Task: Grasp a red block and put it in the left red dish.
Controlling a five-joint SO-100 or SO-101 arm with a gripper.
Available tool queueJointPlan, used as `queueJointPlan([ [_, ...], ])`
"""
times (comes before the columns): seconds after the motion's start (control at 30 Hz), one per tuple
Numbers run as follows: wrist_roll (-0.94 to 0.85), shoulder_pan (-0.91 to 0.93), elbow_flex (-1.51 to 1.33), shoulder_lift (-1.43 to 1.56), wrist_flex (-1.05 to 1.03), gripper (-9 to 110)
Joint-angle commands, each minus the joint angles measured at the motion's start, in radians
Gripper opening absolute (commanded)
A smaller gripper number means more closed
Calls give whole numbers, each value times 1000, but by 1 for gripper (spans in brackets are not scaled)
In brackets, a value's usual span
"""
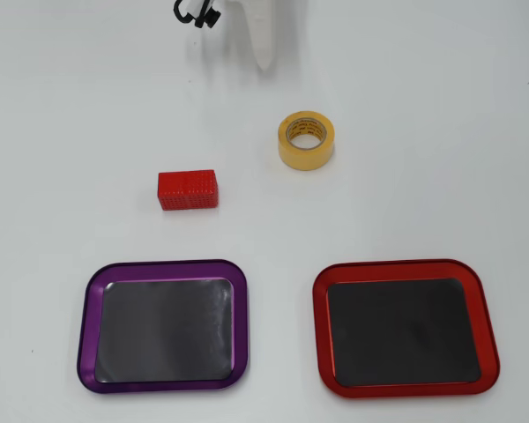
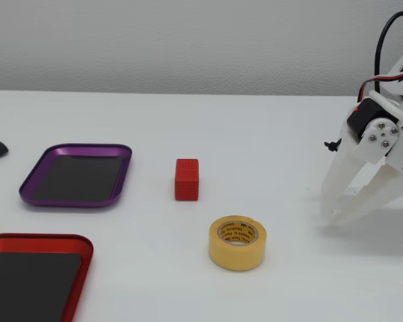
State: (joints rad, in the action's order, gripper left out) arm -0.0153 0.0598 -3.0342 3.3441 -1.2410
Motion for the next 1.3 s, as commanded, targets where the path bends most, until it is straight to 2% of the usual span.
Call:
queueJointPlan([
  [0.0,-11,6,-11,120,67,0],
  [0.3,-11,17,15,120,63,0],
  [0.57,-12,34,196,48,92,0],
  [0.8,-28,117,508,-468,140,1],
  [1.0,-143,127,916,-1006,28,14],
  [1.27,-147,127,1339,-1488,-98,28],
])
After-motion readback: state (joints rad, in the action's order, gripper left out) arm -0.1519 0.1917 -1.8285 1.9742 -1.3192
